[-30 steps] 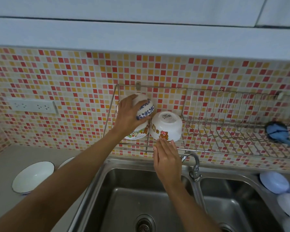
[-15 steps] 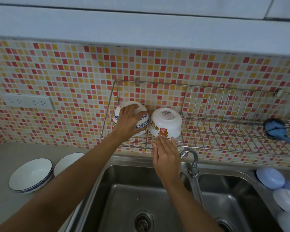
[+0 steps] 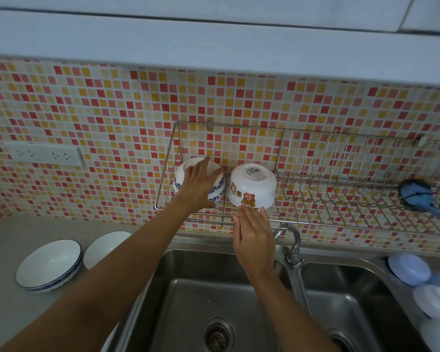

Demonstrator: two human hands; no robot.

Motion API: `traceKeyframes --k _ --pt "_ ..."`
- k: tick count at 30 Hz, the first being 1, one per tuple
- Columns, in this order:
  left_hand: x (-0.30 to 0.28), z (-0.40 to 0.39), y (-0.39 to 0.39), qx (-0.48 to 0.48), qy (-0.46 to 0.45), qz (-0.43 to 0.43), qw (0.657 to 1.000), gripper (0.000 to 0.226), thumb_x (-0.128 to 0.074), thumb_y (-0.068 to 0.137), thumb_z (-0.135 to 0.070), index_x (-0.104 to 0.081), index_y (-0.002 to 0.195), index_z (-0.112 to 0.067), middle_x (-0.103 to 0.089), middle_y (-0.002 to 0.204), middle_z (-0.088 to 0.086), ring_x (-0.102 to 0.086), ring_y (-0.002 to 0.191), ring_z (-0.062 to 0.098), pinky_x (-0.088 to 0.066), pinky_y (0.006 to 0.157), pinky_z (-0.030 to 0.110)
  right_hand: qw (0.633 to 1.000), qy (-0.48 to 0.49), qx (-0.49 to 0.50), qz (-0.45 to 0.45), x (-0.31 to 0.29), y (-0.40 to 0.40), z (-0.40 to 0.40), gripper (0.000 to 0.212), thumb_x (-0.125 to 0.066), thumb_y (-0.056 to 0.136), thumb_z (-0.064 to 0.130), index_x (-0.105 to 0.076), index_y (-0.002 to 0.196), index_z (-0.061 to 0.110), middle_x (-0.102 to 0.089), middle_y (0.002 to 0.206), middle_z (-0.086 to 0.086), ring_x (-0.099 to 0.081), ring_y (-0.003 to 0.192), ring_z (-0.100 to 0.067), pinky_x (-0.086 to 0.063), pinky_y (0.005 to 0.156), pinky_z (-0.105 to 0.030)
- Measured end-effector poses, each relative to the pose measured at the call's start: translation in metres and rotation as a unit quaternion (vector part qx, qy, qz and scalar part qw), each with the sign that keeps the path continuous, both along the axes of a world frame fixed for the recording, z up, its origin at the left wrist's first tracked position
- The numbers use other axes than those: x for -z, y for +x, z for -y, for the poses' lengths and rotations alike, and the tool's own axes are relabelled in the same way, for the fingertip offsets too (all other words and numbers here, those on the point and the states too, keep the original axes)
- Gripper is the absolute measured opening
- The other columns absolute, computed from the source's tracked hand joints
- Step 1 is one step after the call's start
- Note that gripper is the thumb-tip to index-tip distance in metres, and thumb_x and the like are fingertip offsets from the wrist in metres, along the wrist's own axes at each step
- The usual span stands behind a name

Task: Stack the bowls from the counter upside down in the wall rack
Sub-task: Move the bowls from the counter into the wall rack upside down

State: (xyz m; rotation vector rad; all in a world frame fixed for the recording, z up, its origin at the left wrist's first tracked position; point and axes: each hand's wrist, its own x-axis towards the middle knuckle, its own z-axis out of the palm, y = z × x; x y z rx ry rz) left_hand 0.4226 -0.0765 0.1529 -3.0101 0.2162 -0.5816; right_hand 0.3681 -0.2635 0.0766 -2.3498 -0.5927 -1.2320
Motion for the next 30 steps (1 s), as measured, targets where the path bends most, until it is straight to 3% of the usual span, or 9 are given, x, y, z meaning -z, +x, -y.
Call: traceKeyframes --k 3,9,21,25,30 --pt "0.002 -0.001 0.002 -0.028 0.004 -0.031 0.999 0.105 -0.076 0.067 -0.051 -0.015 0.149 -0.025 -0.006 0.157 0.019 -0.006 0.143 0.043 -0.010 0.113 0.061 1.000 0.001 0.001 -0.001 -0.001 0.000 0.000 0.032 -0.049 0.097 0.024 -0.071 0.111 0.005 -0.071 0.113 -0.011 -0.065 0.110 -0.021 -0.037 0.111 -0.041" --pt "0.001 -0.007 -0.001 -0.002 0.007 -0.010 1.000 0.101 -0.074 0.065 -0.055 -0.022 0.147 -0.028 -0.020 0.152 0.013 -0.020 0.139 0.039 -0.021 0.110 0.058 1.000 -0.004 0.002 0.001 0.000 0.000 0.000 0.030 -0.050 0.096 0.023 -0.071 0.111 0.005 -0.071 0.113 -0.011 -0.065 0.110 -0.021 -0.037 0.111 -0.041" --pt "0.002 -0.013 0.000 0.031 0.000 -0.052 0.998 0.107 -0.074 0.060 -0.064 -0.022 0.147 -0.030 -0.022 0.155 0.007 -0.019 0.142 0.034 -0.015 0.115 0.054 1.000 -0.004 0.001 -0.002 0.000 -0.001 0.000 0.031 -0.052 0.095 0.024 -0.070 0.112 0.005 -0.070 0.114 -0.011 -0.065 0.111 -0.021 -0.035 0.112 -0.039" --pt "0.001 -0.011 -0.007 0.034 -0.050 -0.042 0.997 0.087 -0.063 0.075 -0.062 -0.027 0.146 -0.029 -0.024 0.156 0.007 -0.020 0.142 0.031 -0.012 0.117 0.051 1.000 -0.004 -0.003 -0.020 -0.002 -0.003 0.001 0.030 -0.053 0.094 0.023 -0.070 0.112 0.005 -0.071 0.113 -0.011 -0.066 0.109 -0.021 -0.037 0.110 -0.040" --pt "0.008 -0.014 -0.030 0.029 -0.189 0.087 0.978 0.056 -0.039 0.093 -0.048 -0.043 0.139 -0.018 -0.037 0.151 0.009 -0.029 0.140 0.030 -0.019 0.117 0.045 0.997 0.030 -0.005 -0.074 -0.019 -0.010 -0.003 0.033 -0.057 0.091 0.027 -0.068 0.114 0.006 -0.071 0.113 -0.011 -0.067 0.107 -0.023 -0.038 0.107 -0.040"
